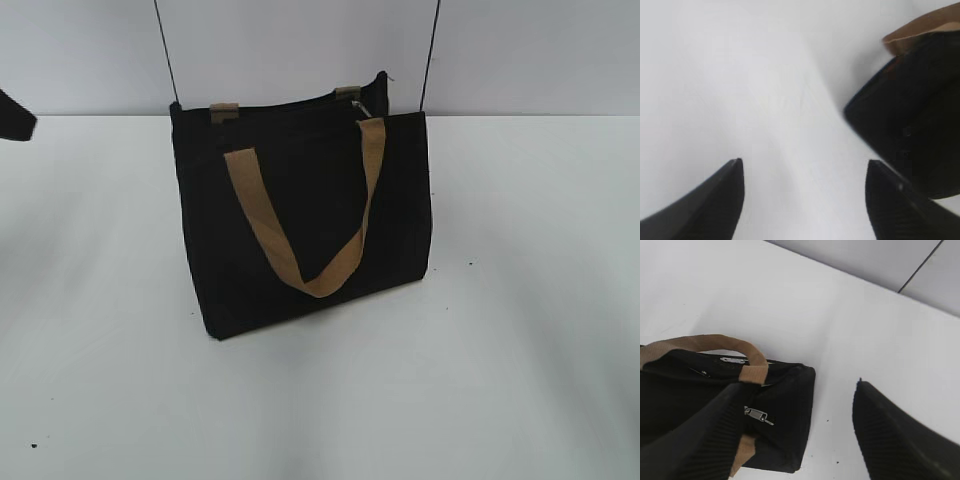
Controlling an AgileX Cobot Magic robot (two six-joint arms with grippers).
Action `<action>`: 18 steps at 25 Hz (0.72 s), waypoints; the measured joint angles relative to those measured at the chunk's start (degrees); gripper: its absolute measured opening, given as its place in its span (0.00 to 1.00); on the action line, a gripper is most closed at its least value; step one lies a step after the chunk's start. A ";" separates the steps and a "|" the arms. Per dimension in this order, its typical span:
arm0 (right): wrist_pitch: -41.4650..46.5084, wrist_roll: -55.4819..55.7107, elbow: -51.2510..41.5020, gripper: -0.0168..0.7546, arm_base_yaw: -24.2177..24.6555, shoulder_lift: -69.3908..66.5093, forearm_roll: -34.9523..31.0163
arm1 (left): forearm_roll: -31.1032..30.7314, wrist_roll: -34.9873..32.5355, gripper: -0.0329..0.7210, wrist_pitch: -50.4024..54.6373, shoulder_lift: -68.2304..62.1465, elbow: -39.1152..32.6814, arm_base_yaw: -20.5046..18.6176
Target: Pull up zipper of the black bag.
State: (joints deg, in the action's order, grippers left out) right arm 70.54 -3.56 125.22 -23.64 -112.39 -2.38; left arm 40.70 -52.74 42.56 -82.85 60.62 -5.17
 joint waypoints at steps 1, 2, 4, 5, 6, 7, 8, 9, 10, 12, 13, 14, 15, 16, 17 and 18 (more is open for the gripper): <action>0.00 -0.08 0.00 0.69 -1.08 0.74 1.82 | -5.43 4.51 0.81 0.40 0.02 1.70 0.00; 0.00 -0.16 -0.08 0.69 -2.15 1.47 3.09 | -12.89 8.90 0.80 1.12 0.02 3.83 0.00; -0.08 -0.27 -1.23 0.69 -3.61 3.01 4.96 | -24.02 20.37 0.77 3.30 0.02 7.72 0.00; -0.16 -0.27 -2.71 0.69 -3.79 4.12 5.69 | -29.10 25.32 0.76 4.55 0.13 9.28 0.00; -0.23 -0.15 -4.47 0.69 -3.86 5.47 6.84 | -35.27 30.59 0.73 6.03 0.20 10.88 0.00; -0.32 0.36 -7.14 0.69 -3.86 6.74 8.11 | -40.70 37.14 0.71 7.50 0.36 12.17 0.00; -0.35 1.17 -10.32 0.69 -3.86 8.51 10.07 | -45.59 40.42 0.70 8.45 0.71 12.55 0.00; -0.39 2.07 -13.89 0.69 -3.86 10.48 12.13 | -48.07 42.54 0.69 8.92 1.20 12.68 -0.07; -0.45 2.87 -17.13 0.69 -3.86 12.28 14.07 | -49.29 44.15 0.68 9.00 2.11 12.68 -0.12; -0.82 4.80 -25.40 0.69 -3.86 17.42 15.57 | -47.35 44.47 0.68 8.25 4.96 11.73 -0.12; -1.70 5.61 -28.89 0.69 -3.86 20.32 15.95 | -44.54 43.69 0.68 7.21 7.60 10.57 -0.12; -3.11 6.49 -32.97 0.69 -3.52 22.81 16.01 | -42.50 42.76 0.68 6.25 9.72 9.21 -0.07; -4.61 7.23 -36.89 0.69 -3.17 25.84 15.93 | -40.70 41.30 0.68 5.28 12.43 7.20 -0.07; -5.70 7.69 -40.66 0.69 -2.70 28.86 15.59 | -38.57 40.24 0.68 4.76 15.24 5.31 -0.07; -6.81 7.96 -43.74 0.69 -2.10 31.38 15.14 | -36.89 39.62 0.68 4.40 17.65 2.48 -0.07; -7.74 8.13 -47.45 0.69 -1.55 34.45 14.78 | -36.13 39.12 0.68 4.29 20.13 0.31 -0.01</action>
State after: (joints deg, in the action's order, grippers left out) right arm 62.80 4.58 77.76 -25.20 -77.94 12.40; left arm 4.58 -13.62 46.85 -62.72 60.94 -5.18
